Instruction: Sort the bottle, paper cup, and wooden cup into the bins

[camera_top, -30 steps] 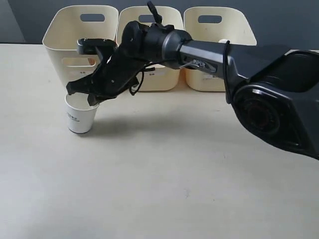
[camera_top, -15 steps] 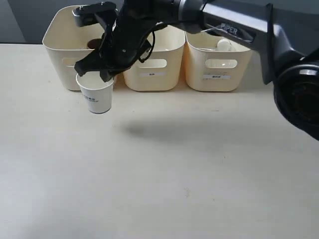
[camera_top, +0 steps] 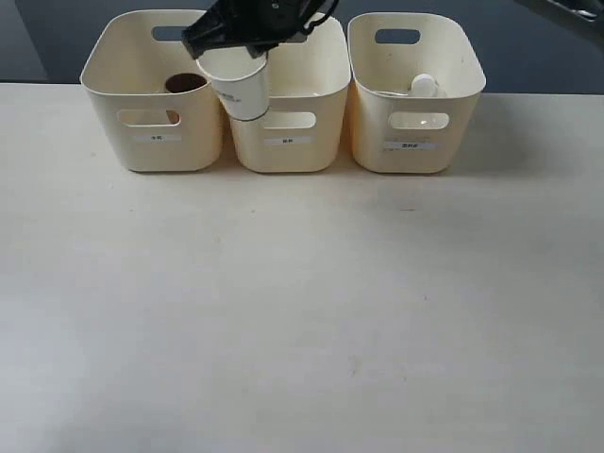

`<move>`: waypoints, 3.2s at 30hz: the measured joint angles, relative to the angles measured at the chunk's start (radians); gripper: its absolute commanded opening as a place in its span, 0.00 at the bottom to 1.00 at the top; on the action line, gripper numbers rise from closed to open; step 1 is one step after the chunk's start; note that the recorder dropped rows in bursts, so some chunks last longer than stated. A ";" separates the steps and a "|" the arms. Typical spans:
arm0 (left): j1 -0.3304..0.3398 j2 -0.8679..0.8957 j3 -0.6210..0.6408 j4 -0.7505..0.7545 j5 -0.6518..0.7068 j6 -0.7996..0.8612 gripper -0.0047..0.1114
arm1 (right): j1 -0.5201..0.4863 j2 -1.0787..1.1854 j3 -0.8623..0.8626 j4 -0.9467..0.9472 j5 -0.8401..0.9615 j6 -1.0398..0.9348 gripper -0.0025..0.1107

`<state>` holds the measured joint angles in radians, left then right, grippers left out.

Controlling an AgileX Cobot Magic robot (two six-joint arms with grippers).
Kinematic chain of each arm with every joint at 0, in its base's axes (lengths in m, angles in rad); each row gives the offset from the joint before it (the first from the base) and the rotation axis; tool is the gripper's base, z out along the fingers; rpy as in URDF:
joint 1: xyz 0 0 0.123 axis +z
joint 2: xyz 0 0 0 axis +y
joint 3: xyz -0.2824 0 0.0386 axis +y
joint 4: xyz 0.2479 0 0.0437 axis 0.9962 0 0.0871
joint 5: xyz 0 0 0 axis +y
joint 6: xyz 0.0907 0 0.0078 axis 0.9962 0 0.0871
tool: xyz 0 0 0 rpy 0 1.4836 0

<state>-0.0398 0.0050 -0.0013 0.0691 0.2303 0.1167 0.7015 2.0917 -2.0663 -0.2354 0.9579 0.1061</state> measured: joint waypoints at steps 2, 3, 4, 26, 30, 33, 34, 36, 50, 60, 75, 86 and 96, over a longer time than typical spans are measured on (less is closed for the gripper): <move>0.000 0.000 0.000 0.000 0.000 0.000 0.04 | 0.000 -0.002 0.000 -0.088 -0.009 0.070 0.02; 0.000 0.000 0.000 0.000 0.000 0.000 0.04 | 0.000 -0.002 0.000 -0.125 -0.015 0.110 0.02; 0.000 0.000 0.000 0.000 0.000 0.000 0.04 | 0.000 -0.002 0.000 -0.170 -0.032 0.152 0.02; 0.000 0.000 0.000 0.000 0.000 0.000 0.04 | -0.100 0.101 0.000 -0.247 -0.208 0.394 0.43; 0.000 0.000 0.000 0.000 0.000 0.000 0.04 | -0.100 0.116 0.000 -0.239 -0.212 0.395 0.49; 0.000 0.000 0.000 0.000 0.000 0.000 0.04 | -0.100 0.116 0.000 -0.239 -0.208 0.395 0.47; 0.000 0.000 0.000 0.000 0.000 0.000 0.04 | -0.100 0.116 0.000 -0.243 -0.200 0.395 0.46; 0.000 0.000 0.000 0.000 0.000 0.000 0.04 | -0.100 0.116 0.000 -0.257 -0.172 0.395 0.44; 0.000 0.000 0.000 0.000 0.000 0.000 0.04 | -0.100 0.089 0.000 -0.315 0.026 0.416 0.44; 0.000 0.000 0.000 0.000 0.000 0.000 0.04 | -0.100 -0.065 0.000 -0.438 0.242 0.417 0.44; 0.000 0.000 0.000 0.000 0.000 0.000 0.04 | -0.100 -0.371 0.125 -0.405 0.256 0.395 0.44; 0.000 0.000 0.000 0.000 0.000 0.000 0.04 | -0.100 -0.676 0.408 -0.403 0.258 0.393 0.44; 0.000 0.000 0.000 0.000 0.000 0.000 0.04 | -0.100 -1.020 0.771 -0.379 0.258 0.411 0.44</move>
<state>-0.0398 0.0050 -0.0013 0.0691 0.2303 0.1167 0.6013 1.0714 -1.2954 -0.6140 1.2161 0.5172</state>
